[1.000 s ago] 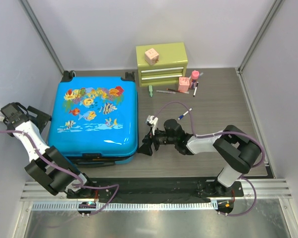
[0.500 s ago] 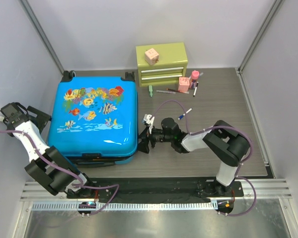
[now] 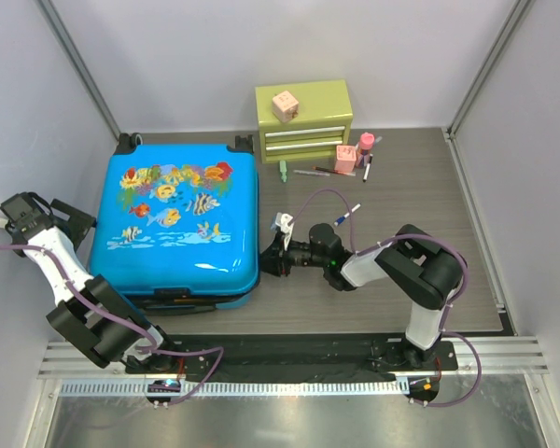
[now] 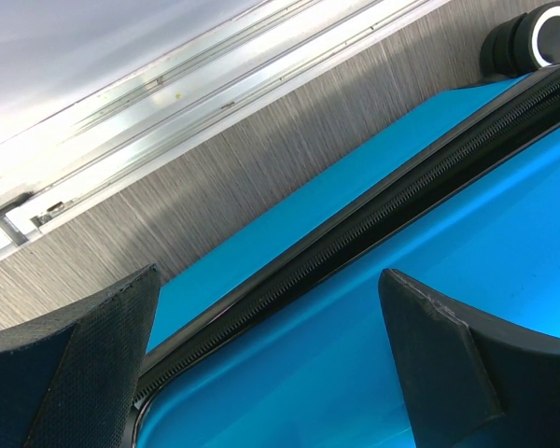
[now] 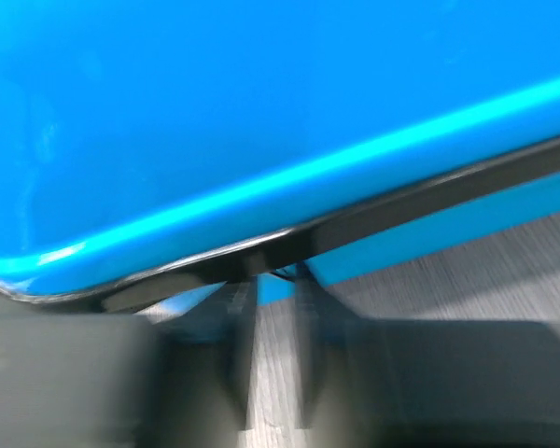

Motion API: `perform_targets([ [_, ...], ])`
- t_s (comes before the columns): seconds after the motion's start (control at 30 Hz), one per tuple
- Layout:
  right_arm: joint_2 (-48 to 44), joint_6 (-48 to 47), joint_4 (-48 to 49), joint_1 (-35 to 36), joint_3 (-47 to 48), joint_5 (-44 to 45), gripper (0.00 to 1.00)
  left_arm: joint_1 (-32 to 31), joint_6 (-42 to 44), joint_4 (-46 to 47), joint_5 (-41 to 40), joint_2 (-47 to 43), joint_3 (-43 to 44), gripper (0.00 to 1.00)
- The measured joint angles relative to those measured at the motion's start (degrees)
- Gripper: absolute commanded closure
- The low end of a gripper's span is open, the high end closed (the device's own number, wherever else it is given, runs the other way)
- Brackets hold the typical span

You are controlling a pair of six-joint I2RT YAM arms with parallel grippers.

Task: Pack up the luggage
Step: Zip the luggage at the center of the board.

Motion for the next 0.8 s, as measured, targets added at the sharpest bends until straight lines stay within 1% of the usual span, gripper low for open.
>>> perform_targets([
  [0.1, 0.00, 1.86, 0.44, 0.37, -0.74, -1.75, 0.99, 0.00, 0.00, -0.07, 0.04, 0.00, 0.00, 0.00],
  [0.37, -0.48, 4.59, 4.11, 0.98, -3.85, -1.36, 0.99, 0.00, -0.07, -0.20, 0.17, 0.00, 0.00, 0.00],
  [0.8, -5.57, 4.22, 3.80, 6.73, -8.81, 4.24, 0.98, 0.00, -0.48, -0.15, 0.48, -0.04, 0.00, 0.00],
])
